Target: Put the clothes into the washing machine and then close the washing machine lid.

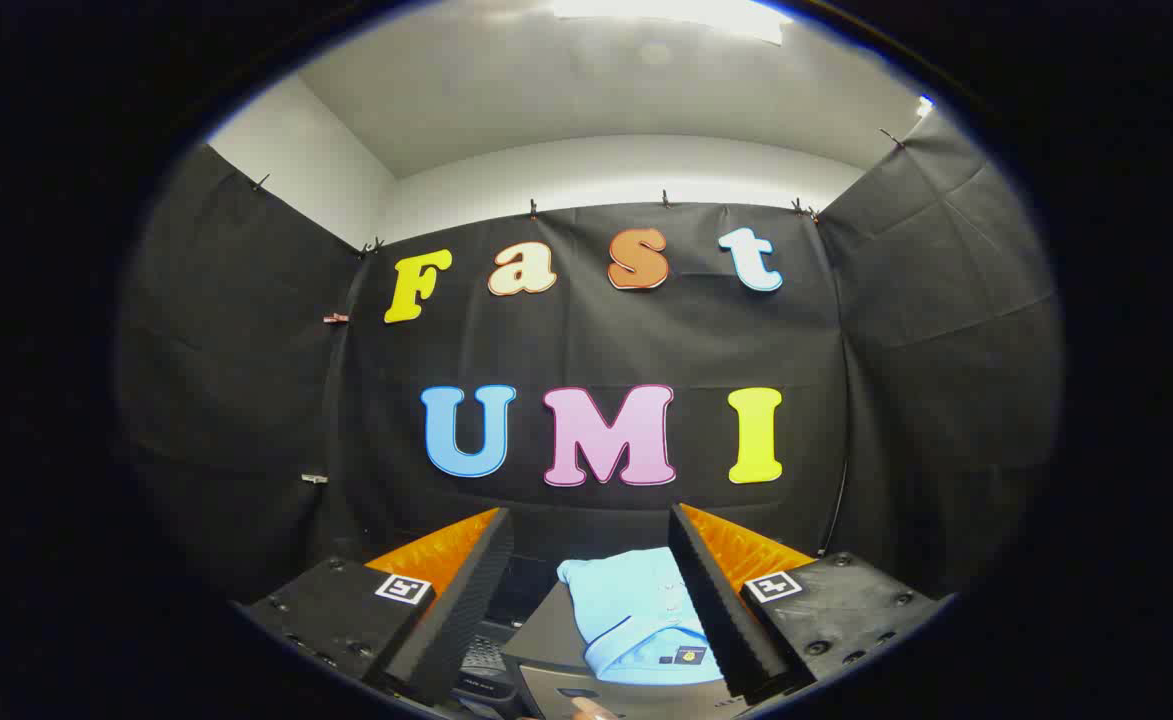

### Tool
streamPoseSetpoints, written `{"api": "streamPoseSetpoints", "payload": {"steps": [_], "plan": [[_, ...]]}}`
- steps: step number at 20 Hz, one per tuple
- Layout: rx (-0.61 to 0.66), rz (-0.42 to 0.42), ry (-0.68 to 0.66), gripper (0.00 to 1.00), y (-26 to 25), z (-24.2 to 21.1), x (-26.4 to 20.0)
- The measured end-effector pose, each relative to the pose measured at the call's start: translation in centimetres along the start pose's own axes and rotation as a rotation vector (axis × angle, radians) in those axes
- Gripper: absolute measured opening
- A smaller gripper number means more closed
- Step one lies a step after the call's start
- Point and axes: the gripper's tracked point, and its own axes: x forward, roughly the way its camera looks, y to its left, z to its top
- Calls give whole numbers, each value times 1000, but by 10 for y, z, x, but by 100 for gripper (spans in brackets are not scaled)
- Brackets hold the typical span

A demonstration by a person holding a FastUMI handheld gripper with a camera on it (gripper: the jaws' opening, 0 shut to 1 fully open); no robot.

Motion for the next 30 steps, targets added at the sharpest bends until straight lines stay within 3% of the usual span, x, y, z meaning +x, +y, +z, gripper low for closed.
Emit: {"api": "streamPoseSetpoints", "payload": {"steps": [24,30], "plan": [[-11,-25,7,98,-4,4,3],[-15,-49,35,98,-19,4,28]]}}
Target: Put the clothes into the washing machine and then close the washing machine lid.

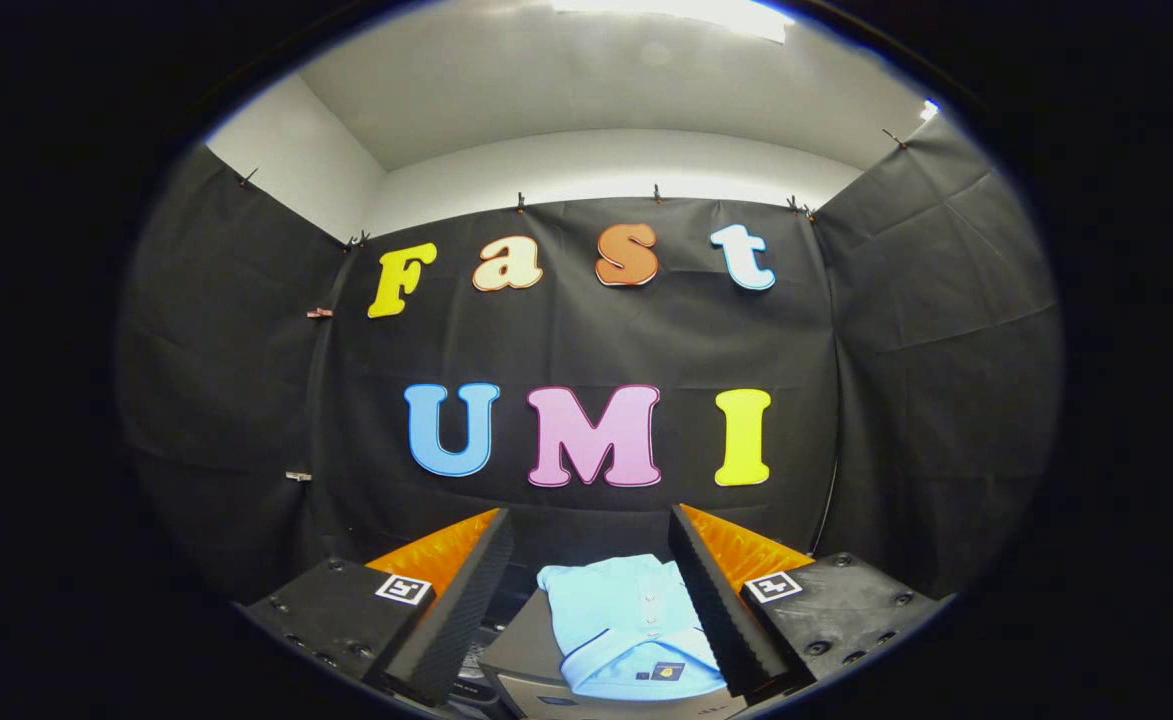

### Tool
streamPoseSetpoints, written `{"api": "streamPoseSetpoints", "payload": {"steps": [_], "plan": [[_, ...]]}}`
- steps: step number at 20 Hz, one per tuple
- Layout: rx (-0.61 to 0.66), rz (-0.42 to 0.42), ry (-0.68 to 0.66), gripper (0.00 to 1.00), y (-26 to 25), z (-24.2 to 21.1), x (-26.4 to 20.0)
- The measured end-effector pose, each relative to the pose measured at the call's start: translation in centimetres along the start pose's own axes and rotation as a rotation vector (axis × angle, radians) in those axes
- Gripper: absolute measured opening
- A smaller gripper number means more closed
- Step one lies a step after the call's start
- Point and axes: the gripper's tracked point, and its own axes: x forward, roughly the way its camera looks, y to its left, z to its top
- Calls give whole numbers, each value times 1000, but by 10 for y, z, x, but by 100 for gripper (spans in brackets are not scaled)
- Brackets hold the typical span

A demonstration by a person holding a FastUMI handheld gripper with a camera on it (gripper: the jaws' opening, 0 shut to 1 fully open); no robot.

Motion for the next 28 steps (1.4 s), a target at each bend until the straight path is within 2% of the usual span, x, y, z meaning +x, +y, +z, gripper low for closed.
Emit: {"api": "streamPoseSetpoints", "payload": {"steps": [10,16,22,28], "plan": [[38,-56,115,98,-29,-15,59],[54,-82,254,99,-43,-42,109],[88,-91,471,98,-55,-108,155],[89,-104,632,99,-69,-178,185]]}}
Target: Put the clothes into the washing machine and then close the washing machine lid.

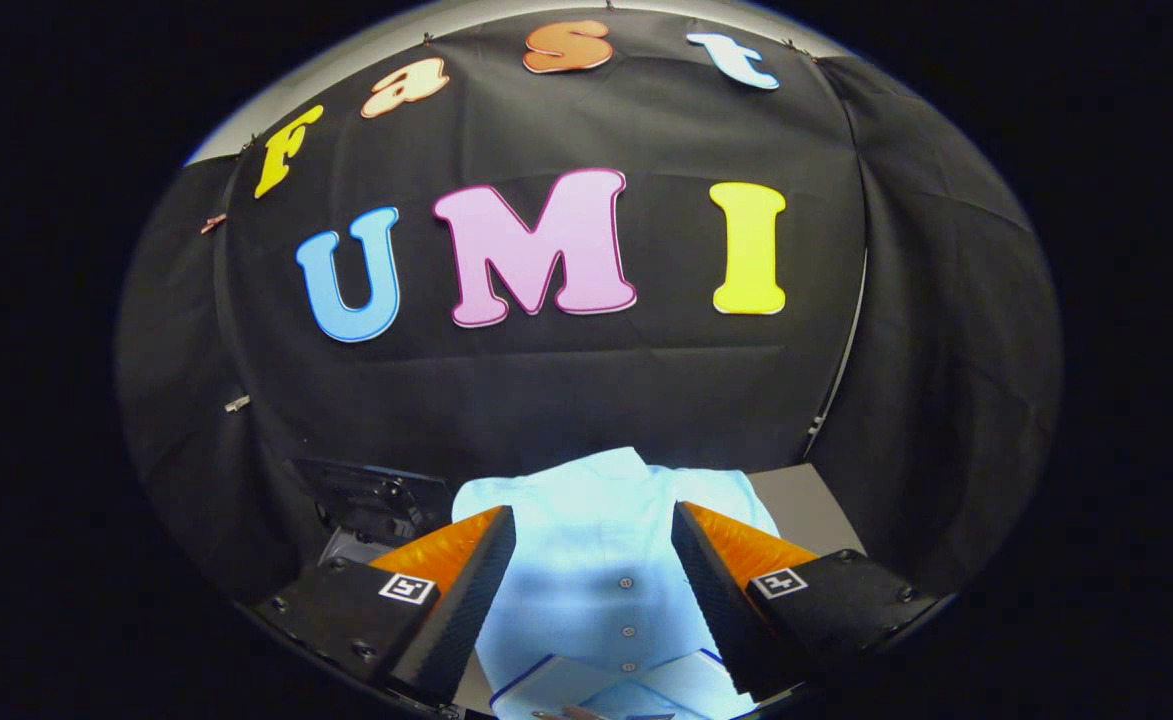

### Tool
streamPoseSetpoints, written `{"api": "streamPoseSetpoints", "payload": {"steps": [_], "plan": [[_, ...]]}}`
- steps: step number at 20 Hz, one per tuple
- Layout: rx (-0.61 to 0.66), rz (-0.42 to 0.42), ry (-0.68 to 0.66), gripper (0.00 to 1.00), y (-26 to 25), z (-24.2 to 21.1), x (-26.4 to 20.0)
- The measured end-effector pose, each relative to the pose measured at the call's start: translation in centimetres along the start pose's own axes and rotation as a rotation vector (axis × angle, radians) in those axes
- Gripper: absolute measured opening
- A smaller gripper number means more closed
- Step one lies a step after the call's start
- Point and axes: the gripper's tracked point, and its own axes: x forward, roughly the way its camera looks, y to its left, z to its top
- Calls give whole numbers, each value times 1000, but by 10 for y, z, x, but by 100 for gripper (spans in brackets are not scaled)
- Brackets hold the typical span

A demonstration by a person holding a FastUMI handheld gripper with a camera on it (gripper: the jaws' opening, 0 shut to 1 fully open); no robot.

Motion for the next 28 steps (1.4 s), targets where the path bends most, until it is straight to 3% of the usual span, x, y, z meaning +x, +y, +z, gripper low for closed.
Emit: {"api": "streamPoseSetpoints", "payload": {"steps": [9,16,25,28], "plan": [[11,-58,174,99,-26,-46,54],[56,-44,269,97,-33,-72,69],[-43,-70,346,96,-37,-81,72],[-8,-51,339,51,-36,-78,76]]}}
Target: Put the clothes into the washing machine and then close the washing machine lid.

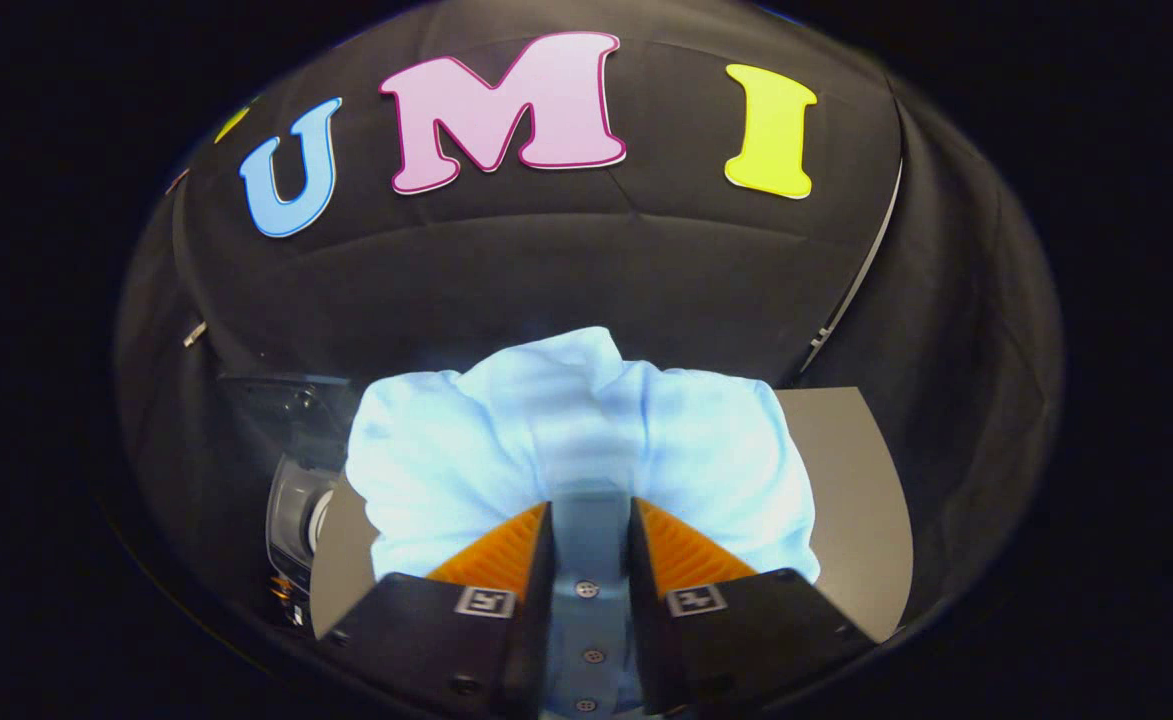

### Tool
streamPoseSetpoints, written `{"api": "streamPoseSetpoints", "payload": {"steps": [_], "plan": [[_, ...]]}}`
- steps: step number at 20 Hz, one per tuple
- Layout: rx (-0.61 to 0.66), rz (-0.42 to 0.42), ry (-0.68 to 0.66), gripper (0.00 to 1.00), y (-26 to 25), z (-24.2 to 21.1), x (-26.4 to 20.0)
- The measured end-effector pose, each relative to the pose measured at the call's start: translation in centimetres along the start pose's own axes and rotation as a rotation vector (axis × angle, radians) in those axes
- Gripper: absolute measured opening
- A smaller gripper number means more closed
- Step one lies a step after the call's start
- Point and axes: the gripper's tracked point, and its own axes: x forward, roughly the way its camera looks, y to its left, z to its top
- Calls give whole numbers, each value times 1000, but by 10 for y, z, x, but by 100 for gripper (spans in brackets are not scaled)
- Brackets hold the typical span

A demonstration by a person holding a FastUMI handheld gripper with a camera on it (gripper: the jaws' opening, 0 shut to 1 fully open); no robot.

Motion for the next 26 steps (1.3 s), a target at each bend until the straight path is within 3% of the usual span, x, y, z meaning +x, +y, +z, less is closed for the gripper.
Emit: {"api": "streamPoseSetpoints", "payload": {"steps": [3,8,20,26], "plan": [[17,21,-24,10,-2,1,-2],[-7,32,-97,10,7,12,-21],[-43,79,-392,10,50,92,-164],[-64,149,-517,10,104,129,-220]]}}
